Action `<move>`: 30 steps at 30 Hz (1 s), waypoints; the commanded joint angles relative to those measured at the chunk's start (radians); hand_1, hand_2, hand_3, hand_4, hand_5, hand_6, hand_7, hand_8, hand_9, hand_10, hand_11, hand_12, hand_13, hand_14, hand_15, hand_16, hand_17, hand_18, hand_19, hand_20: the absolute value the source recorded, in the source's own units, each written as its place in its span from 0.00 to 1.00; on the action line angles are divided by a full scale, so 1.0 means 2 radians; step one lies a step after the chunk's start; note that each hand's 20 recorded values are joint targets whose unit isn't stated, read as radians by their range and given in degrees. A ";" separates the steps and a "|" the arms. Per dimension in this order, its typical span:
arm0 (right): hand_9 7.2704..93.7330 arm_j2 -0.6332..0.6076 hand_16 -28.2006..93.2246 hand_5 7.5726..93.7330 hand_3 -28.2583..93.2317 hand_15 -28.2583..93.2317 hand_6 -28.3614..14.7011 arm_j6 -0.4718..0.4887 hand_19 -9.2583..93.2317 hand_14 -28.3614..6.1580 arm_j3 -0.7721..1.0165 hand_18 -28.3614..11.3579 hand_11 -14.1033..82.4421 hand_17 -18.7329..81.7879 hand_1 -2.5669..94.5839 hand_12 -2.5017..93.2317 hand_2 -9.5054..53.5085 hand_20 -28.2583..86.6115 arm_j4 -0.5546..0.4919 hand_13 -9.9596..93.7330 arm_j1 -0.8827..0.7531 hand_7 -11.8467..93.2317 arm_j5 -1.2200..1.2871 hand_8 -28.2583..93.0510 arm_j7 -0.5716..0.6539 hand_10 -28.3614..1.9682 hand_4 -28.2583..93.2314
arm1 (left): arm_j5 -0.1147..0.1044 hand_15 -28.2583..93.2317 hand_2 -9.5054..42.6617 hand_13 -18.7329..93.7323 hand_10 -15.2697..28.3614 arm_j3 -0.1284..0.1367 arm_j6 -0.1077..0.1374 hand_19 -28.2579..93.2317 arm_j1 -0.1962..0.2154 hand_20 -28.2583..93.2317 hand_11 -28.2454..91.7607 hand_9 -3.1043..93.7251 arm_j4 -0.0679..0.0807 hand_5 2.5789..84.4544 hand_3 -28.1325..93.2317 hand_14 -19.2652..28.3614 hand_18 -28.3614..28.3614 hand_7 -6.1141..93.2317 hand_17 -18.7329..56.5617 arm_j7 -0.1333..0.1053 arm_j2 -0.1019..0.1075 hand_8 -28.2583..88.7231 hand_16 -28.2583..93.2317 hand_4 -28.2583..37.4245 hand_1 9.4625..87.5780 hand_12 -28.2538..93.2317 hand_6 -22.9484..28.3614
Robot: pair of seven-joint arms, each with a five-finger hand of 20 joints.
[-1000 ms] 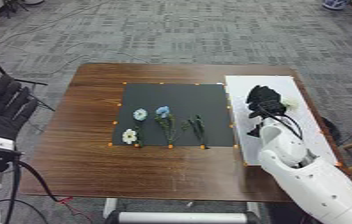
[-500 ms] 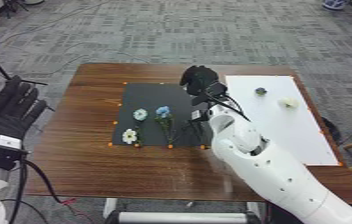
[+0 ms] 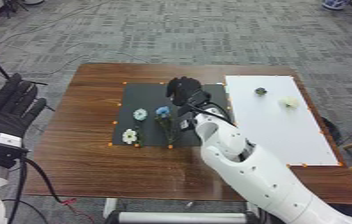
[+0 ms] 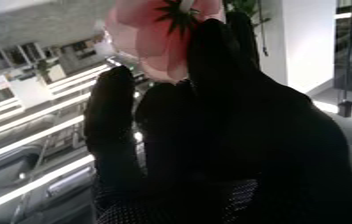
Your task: Arrange flowers
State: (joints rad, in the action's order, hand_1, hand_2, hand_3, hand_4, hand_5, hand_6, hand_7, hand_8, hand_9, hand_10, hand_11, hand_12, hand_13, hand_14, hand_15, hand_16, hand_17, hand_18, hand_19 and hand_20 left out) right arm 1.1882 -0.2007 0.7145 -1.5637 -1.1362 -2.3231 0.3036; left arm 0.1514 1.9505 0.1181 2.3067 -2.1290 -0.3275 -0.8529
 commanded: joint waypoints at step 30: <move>0.67 0.012 0.54 0.59 0.86 0.81 0.61 0.098 0.85 0.64 0.049 0.16 0.35 0.51 0.59 0.22 0.00 0.56 -0.040 0.76 -0.064 0.29 -0.038 0.12 0.032 0.50 0.00 | 0.016 0.31 0.49 0.34 0.58 0.006 0.030 0.36 0.000 0.32 0.28 0.35 -0.008 0.40 0.77 0.57 0.66 0.10 0.20 0.012 -0.002 0.19 0.20 0.00 0.20 0.31 0.56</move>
State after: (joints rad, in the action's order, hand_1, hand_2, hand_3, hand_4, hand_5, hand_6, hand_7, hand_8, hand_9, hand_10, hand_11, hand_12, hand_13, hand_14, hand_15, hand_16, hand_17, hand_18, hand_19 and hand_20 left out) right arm 1.2135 0.0095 0.7929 -1.6013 -1.2438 -2.3936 0.3553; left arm 0.1934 1.9588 0.1743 2.3006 -2.1368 -0.3023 -0.8540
